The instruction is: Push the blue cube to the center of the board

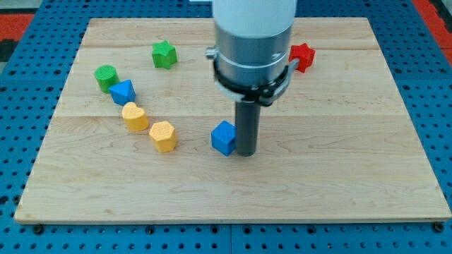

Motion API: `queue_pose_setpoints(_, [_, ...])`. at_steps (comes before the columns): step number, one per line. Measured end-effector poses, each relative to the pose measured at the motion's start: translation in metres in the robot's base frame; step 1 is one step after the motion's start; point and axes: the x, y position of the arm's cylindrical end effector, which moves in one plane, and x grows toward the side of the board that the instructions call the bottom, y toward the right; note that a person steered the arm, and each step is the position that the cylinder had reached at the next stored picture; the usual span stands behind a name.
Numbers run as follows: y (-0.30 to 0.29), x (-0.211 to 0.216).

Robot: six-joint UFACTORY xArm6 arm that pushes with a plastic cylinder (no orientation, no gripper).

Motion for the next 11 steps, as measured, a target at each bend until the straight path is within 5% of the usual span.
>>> queue_pose_setpoints(1, [0.012,-0.006])
queue_pose_setpoints(2, [0.005,0.054])
queue_pose_setpoints(3, [-0.068,0.045])
queue_pose_setpoints(5, [-0.047,-0.018])
queue_pose_setpoints(7, [-0.026,0.023])
queue_pose_setpoints(11, [0.014,-0.095])
